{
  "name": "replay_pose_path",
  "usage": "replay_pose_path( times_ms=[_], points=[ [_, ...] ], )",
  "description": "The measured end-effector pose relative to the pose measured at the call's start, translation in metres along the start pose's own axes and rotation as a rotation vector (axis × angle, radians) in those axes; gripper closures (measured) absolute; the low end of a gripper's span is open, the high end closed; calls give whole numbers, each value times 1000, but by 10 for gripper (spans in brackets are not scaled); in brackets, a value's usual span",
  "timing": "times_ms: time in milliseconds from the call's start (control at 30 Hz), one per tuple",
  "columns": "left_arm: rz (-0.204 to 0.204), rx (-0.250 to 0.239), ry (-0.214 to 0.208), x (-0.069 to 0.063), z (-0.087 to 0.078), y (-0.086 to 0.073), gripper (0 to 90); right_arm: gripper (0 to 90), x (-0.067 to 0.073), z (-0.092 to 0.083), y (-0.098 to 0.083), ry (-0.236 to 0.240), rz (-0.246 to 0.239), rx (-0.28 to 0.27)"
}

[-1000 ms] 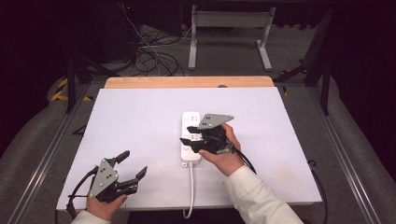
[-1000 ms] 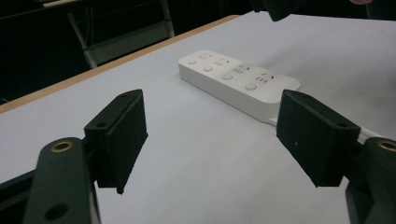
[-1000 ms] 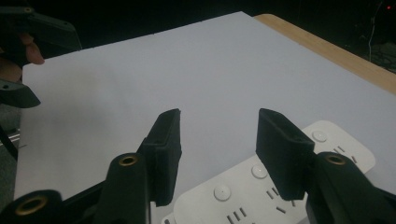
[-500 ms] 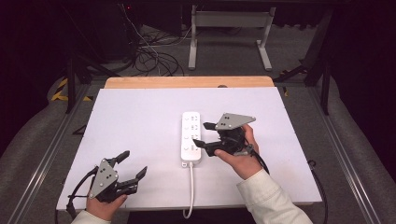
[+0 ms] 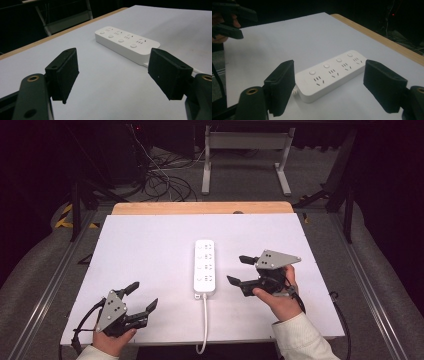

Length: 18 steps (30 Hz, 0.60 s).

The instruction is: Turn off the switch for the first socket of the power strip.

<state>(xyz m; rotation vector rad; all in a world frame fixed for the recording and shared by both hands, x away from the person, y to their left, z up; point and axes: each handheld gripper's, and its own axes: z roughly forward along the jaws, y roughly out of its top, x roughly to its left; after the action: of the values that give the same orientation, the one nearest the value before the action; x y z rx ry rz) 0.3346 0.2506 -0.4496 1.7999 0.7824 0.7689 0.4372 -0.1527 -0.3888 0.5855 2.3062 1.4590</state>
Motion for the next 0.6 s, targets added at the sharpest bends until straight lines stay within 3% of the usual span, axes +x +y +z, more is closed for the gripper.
replay_pose_path(
  times_ms=[233, 467, 600],
  points=[
    [2, -3, 1, 0, 0, 0, 250, 226, -10, -18, -24, -39, 36, -20],
    [-1, -5, -4, 0, -1, 0, 250, 203, -20, -32, -48, -25, 127, -46],
    [-6, -9, -4, 1, -1, 0, 250, 189, -24, -36, -61, -37, 130, -32]
  ],
)
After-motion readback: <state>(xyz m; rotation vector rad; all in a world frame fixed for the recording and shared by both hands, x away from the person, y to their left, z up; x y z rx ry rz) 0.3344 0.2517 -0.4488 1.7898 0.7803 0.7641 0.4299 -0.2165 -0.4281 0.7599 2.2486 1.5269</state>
